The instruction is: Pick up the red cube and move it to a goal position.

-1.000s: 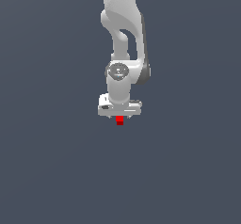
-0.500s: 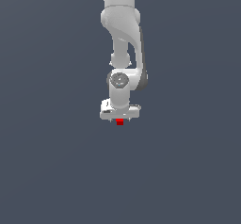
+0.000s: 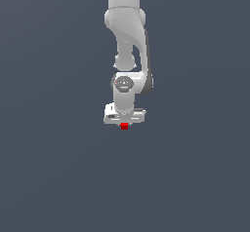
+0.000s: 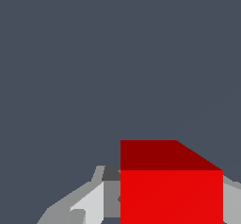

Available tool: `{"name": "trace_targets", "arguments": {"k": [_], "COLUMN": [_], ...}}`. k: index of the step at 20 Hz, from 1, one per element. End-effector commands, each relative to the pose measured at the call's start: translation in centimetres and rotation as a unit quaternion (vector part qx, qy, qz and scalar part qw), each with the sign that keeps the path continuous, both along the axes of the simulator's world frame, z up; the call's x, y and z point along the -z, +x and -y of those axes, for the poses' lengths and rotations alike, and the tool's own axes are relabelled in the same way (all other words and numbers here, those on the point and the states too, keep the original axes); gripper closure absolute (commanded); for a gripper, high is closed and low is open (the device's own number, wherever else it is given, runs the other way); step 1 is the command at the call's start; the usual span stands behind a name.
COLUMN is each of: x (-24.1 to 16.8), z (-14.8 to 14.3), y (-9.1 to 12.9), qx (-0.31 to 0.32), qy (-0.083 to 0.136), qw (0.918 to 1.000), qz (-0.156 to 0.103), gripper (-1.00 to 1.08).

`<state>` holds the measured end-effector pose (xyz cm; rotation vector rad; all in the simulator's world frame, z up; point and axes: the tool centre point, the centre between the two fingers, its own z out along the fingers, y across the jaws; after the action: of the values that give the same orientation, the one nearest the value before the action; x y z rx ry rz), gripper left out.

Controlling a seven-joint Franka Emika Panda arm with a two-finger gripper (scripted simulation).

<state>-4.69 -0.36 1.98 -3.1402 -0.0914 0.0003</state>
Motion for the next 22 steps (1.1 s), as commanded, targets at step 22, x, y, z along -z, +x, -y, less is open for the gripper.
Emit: {"name": "trace_targets", "arguments": {"k": [22], "x": [-4.8], "z": [0.2], "y": [-0.6], "qx": [0.000], "qy": [0.000], "qw": [1.0000], "qz": [0.000], "gripper": [1.08]}}
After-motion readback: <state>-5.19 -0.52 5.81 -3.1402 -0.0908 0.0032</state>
